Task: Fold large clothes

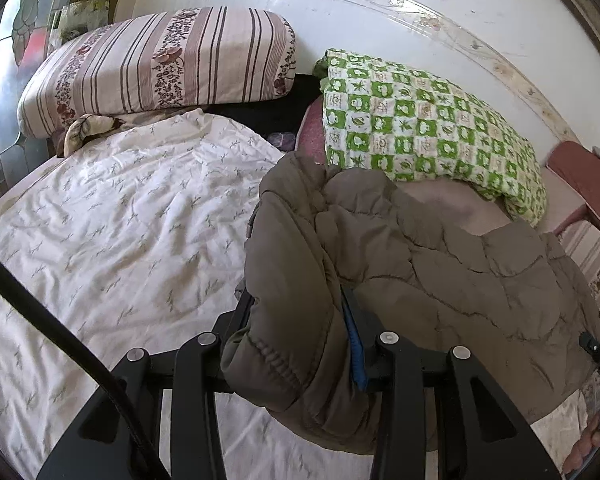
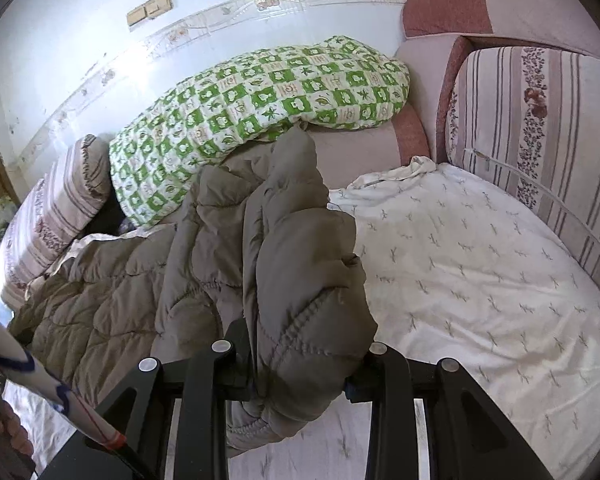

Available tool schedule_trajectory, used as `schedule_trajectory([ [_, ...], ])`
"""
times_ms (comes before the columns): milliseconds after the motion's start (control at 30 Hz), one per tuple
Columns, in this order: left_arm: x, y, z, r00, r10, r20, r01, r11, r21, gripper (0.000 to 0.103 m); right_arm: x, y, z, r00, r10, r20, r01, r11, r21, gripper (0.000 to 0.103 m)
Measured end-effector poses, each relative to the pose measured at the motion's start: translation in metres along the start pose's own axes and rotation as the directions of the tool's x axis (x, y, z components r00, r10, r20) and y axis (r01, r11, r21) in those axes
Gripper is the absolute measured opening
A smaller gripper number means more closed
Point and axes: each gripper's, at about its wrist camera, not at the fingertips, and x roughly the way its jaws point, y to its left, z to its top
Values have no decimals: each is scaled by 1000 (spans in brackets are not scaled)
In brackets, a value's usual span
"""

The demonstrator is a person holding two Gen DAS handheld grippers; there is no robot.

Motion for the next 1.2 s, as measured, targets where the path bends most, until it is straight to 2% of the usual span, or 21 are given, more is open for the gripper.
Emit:
schedule_trajectory([
  [200, -50, 4, -30, 1000, 2, 31, -2, 1000, 0, 38, -50, -4, -25, 1000, 9, 19, -8, 1000, -24, 32],
  [300, -69, 8, -50, 1000, 4, 30, -4, 1000, -3, 38, -67, -16, -48, 1000, 10, 9, -10, 1000, 4, 32],
  [433, -77, 12, -83, 1000, 27, -11, -27, 1000, 6, 41, -68, -42, -75, 997, 10, -74, -3, 996, 87, 34],
  [500, -70, 21, -96, 996, 59, -62, -61, 998, -19, 52, -57, -57, -84, 992, 17, -129, 3, 988, 152, 39],
  [533, -67, 28, -100, 992, 86, -87, -90, 995, -43, 54, -47, -69, -90, 984, 26, -174, 10, 980, 200, 44],
  [567, -65, 37, -101, 990, 100, -104, -108, 991, -75, 54, -39, -80, -95, 977, 47, -209, 9, 966, 257, 46],
  [600, -65, 46, -102, 987, 108, -116, -121, 987, -110, 54, -31, -92, -100, 968, 76, -238, 4, 947, 321, 56],
  [633, -66, 57, -100, 987, 111, -118, -129, 979, -159, 54, -24, -109, -107, 957, 124, -264, -4, 911, 412, 59],
  [667, -68, 67, -99, 987, 114, -116, -135, 971, -197, 56, -22, -118, -111, 952, 153, -266, -15, 889, 458, 61],
  [733, -71, 88, -96, 986, 126, -112, -152, 952, -267, 58, -21, -137, -118, 940, 219, -262, -31, 820, 571, 72],
  [800, -75, 101, -95, 979, 176, -103, -199, 934, -298, 58, -28, -155, -124, 943, 231, -239, -20, 757, 654, 80],
  [867, -78, 107, -95, 976, 198, -87, -215, 928, -304, 58, -34, -166, -127, 944, 249, -216, -29, 716, 698, 80],
  [900, -80, 105, -93, 976, 205, -77, -219, 930, -296, 58, -41, -170, -127, 955, 220, -201, -15, 708, 706, 80],
  [933, -81, 101, -91, 975, 211, -65, -220, 934, -283, 58, -53, -172, -123, 973, 140, -186, 26, 728, 685, 80],
  [1000, -86, 81, -87, 977, 214, -16, -212, 955, -206, 58, -78, -170, -110, 990, -14, -138, 98, 773, 627, 80],
  [1033, -88, 71, -85, 977, 215, 5, -211, 962, -171, 58, -88, -168, -104, 993, -60, -102, 110, 787, 607, 80],
  [1067, -92, 52, -84, 976, 214, 49, -208, 972, -107, 58, -95, -164, -96, 994, -86, -62, 106, 811, 575, 80],
  [1100, -95, 37, -84, 976, 202, 77, -198, 979, -56, 58, -100, -148, -85, 995, -93, -23, 92, 862, 498, 80],
  [1167, -97, 0, -84, 982, 146, 116, -155, 985, 72, 58, -94, -117, -71, 998, -62, -1, 58, 930, 363, 78],
  [1200, -96, -17, -87, 985, 123, 124, -139, 982, 127, 58, -88, -96, -68, 1000, -18, -1, 18, 958, 286, 72],
])
